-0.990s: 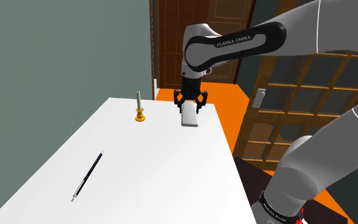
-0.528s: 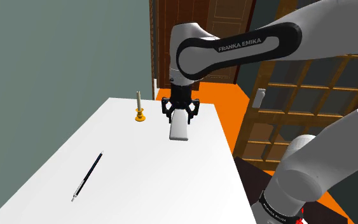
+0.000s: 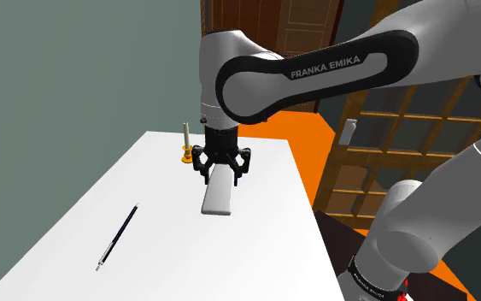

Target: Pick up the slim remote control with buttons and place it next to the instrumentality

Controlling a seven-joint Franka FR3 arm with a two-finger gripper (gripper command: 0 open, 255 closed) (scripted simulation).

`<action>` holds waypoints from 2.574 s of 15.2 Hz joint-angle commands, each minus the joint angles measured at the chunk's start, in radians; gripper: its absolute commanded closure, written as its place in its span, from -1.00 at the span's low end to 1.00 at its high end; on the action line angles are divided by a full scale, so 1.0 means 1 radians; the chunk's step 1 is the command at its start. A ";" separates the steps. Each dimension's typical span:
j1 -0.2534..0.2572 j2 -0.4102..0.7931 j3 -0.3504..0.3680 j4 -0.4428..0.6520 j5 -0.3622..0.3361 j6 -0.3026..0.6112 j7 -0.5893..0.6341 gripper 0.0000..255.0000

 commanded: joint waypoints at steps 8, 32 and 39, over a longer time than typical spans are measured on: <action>0.027 0.043 0.070 -0.042 0.012 0.091 0.083 1.00; 0.026 0.043 0.069 -0.038 0.012 0.086 0.083 -1.00; 0.026 0.036 0.065 -0.017 0.012 0.059 0.082 -1.00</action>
